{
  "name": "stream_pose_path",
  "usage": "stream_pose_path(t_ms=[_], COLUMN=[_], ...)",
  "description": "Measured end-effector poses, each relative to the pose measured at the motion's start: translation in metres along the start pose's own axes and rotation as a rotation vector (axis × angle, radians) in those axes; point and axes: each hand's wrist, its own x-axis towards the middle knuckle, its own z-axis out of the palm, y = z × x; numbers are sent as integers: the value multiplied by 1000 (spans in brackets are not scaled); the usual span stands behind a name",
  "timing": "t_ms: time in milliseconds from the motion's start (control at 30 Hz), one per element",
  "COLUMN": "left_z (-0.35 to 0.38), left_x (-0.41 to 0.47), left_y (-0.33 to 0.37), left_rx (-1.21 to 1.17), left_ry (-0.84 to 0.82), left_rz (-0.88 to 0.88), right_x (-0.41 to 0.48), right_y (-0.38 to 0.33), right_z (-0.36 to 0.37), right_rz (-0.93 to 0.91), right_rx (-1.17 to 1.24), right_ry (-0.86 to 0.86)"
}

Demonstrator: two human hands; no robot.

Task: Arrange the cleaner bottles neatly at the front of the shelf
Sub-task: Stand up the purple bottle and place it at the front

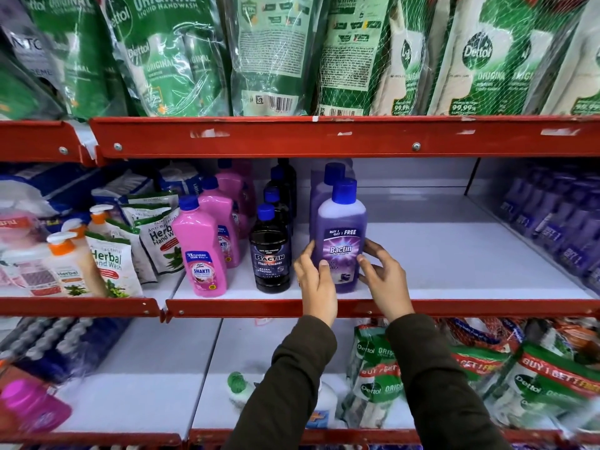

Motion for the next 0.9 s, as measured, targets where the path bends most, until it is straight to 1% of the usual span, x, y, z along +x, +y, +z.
stream_pose_path(t_ms=[133, 233, 333, 433, 600, 767, 900], left_z=[-5, -7, -7, -12, -21, -26, -28], left_x=[-1, 1, 1, 2, -5, -18, -23], left_y=[6, 9, 12, 15, 22, 20, 23], left_rx=[-147, -185, -255, -327, -295, -220, -124], left_ry=[-27, -46, -80, -175, -255, -257, -267], left_rz=[-57, -82, -99, -127, -130, -136, -111], right_x=[-2, -5, -17, -25, -29, -38, -45], right_y=[0, -1, -12, -16, -13, -14, -19], right_z=[6, 7, 11, 17, 14, 9, 8], right_rz=[6, 12, 95, 160, 210, 218, 189], right_rx=[-6, 5, 92, 184, 255, 265, 260], right_ry=[-19, -33, -87, -123, -123, -125, -123])
